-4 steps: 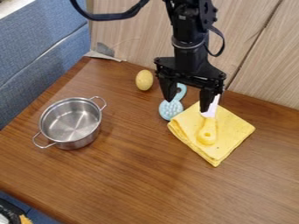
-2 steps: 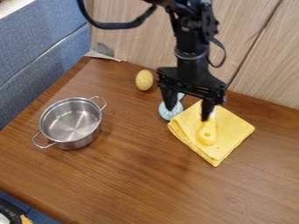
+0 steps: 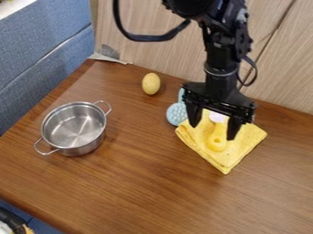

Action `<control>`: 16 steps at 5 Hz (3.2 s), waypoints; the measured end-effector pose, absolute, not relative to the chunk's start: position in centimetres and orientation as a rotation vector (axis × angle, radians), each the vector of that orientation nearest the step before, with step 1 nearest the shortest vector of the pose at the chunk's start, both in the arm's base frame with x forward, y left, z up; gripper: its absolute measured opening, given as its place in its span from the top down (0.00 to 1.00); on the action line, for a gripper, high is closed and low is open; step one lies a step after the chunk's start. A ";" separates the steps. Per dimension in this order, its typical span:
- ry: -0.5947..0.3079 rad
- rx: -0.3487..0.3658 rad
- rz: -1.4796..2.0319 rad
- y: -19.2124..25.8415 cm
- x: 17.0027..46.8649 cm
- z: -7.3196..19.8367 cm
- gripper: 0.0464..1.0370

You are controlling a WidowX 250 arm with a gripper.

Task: Put the yellow knife between the silver pot nad the yellow cloth

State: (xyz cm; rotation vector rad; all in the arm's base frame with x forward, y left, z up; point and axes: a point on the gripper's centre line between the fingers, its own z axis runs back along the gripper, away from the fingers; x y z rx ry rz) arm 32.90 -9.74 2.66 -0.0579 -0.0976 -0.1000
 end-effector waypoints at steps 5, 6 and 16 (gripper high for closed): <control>-0.095 -0.015 -0.065 -9.8 33.7 0.1 0.58; -0.101 0.000 -0.066 -9.9 33.6 0.1 0.58; -0.063 -0.001 0.226 1.4 26.8 -0.7 0.58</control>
